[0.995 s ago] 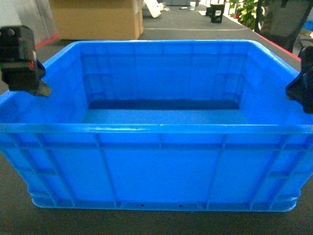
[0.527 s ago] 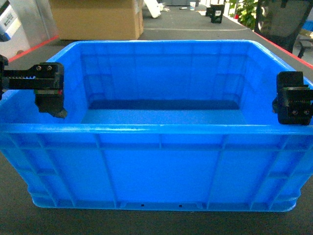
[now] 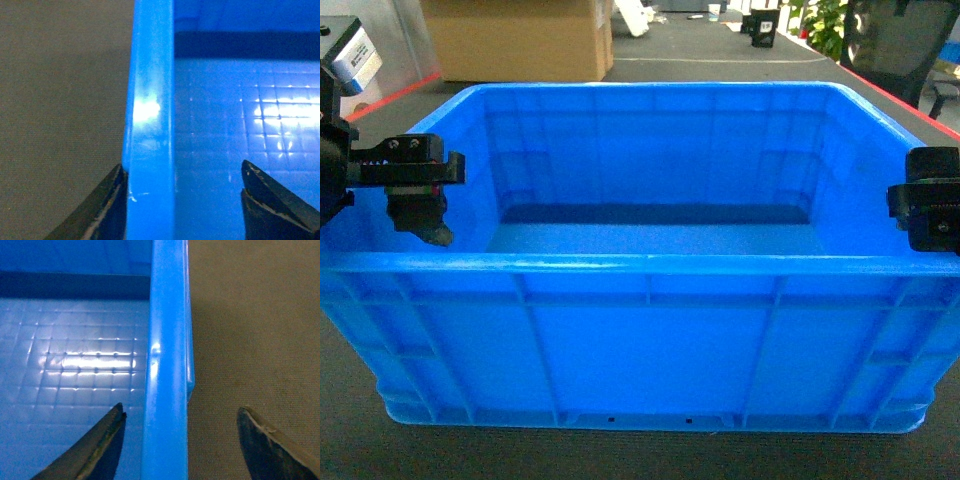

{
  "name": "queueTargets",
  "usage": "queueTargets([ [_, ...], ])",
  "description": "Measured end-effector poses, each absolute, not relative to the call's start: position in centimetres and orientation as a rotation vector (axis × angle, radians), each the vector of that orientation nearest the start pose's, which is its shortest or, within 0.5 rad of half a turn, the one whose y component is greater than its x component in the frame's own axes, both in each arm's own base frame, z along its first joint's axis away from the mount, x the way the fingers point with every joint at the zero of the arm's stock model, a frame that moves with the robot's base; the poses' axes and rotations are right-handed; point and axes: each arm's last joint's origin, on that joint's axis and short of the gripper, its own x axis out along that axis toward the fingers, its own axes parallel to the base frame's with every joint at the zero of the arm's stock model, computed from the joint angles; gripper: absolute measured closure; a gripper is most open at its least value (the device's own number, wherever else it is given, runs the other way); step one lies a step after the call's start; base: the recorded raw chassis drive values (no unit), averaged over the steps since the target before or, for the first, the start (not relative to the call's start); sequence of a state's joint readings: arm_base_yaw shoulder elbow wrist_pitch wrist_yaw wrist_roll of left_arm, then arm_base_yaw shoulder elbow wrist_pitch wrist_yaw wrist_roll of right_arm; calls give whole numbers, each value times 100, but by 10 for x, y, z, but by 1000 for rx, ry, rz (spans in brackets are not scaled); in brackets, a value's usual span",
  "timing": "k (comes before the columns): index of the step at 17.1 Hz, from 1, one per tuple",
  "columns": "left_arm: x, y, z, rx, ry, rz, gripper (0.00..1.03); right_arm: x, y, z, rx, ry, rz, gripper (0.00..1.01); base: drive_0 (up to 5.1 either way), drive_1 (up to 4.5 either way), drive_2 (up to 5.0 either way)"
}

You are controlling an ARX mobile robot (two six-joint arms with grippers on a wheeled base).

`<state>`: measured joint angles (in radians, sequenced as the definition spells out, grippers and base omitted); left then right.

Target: Place box next to blue box on left shelf

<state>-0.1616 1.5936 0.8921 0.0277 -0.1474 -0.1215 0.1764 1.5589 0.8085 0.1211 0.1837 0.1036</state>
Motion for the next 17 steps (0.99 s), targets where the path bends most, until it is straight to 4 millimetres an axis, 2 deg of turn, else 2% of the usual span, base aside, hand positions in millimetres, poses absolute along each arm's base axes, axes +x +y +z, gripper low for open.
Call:
queueTargets([
  [3, 322, -49, 196, -13, 716, 80, 83, 311, 53, 189, -11, 631, -28, 75, 0, 0, 0],
  [4, 323, -48, 198, -17, 696, 82, 92, 311, 53, 189, 3, 633, -24, 86, 0, 0, 0],
  [5, 323, -48, 200, -22, 674, 69, 94, 311, 52, 189, 41, 634, -13, 90, 0, 0, 0],
  [7, 320, -48, 201, -14, 632, 66, 95, 311, 51, 190, 65, 624, -30, 91, 0, 0, 0],
  [9, 309, -51, 205, -11, 584, 61, 95, 304, 50, 194, 84, 599, -49, 91, 0, 0, 0],
  [13, 262, -44, 239, -36, 445, 70, 95, 264, 57, 231, 77, 451, -43, 91, 0, 0, 0],
  [15, 240, -44, 246, -37, 411, 70, 95, 243, 58, 240, 68, 417, -46, 91, 0, 0, 0],
  [17, 221, -45, 244, -38, 416, 67, 95, 223, 56, 240, 59, 409, -54, 91, 0, 0, 0],
])
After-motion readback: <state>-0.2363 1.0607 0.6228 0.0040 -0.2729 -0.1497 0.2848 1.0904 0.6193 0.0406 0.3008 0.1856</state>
